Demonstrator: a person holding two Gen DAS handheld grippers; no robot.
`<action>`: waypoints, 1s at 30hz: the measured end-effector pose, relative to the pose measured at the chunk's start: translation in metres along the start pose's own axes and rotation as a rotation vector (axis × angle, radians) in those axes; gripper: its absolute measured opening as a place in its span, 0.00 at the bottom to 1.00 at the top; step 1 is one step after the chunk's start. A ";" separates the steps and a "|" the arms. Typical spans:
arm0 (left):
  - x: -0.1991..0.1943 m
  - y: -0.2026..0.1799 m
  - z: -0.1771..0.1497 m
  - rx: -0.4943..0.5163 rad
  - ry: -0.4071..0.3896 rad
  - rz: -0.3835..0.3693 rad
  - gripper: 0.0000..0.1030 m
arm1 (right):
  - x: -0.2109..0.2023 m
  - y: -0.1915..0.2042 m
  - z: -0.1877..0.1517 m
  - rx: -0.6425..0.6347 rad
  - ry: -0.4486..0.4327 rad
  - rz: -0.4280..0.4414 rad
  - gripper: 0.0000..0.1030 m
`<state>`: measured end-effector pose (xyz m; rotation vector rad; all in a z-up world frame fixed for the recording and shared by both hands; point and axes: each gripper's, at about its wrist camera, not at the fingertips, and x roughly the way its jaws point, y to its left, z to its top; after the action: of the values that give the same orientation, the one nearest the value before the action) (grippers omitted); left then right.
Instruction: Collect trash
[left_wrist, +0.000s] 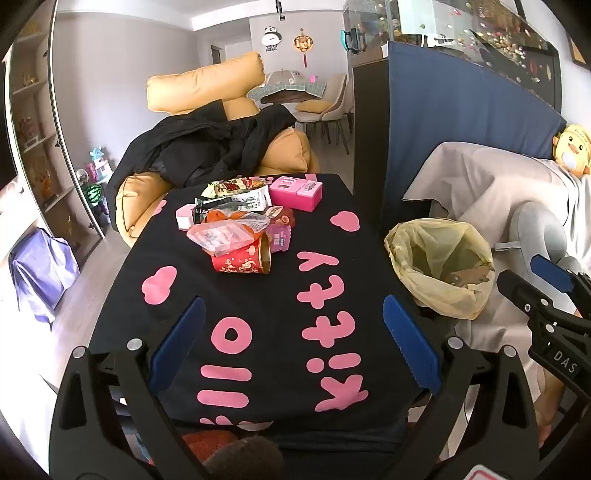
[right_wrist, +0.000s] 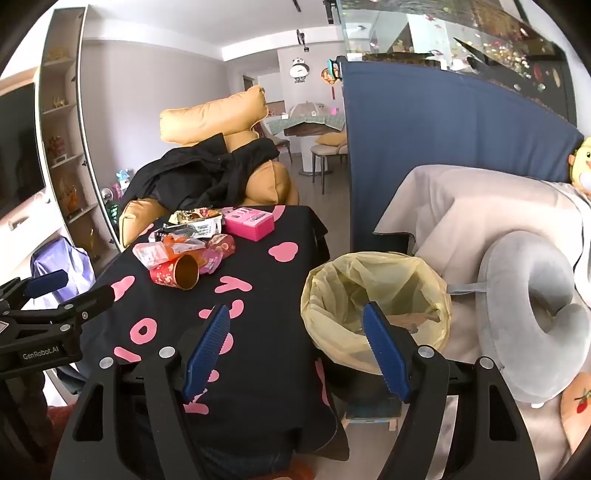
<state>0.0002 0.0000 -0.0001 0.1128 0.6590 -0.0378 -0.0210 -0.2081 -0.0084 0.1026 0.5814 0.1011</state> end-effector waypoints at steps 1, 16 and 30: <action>0.000 0.000 0.000 0.001 -0.003 0.002 0.90 | 0.000 0.000 0.000 0.000 0.000 -0.001 0.69; 0.000 0.000 0.000 0.002 -0.003 0.002 0.90 | 0.000 0.002 -0.002 0.002 0.002 0.001 0.69; 0.000 0.000 0.000 0.000 -0.001 0.000 0.90 | 0.004 0.000 -0.001 -0.001 0.013 0.005 0.69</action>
<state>0.0001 0.0001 -0.0001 0.1133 0.6579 -0.0375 -0.0185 -0.2078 -0.0118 0.1026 0.5940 0.1070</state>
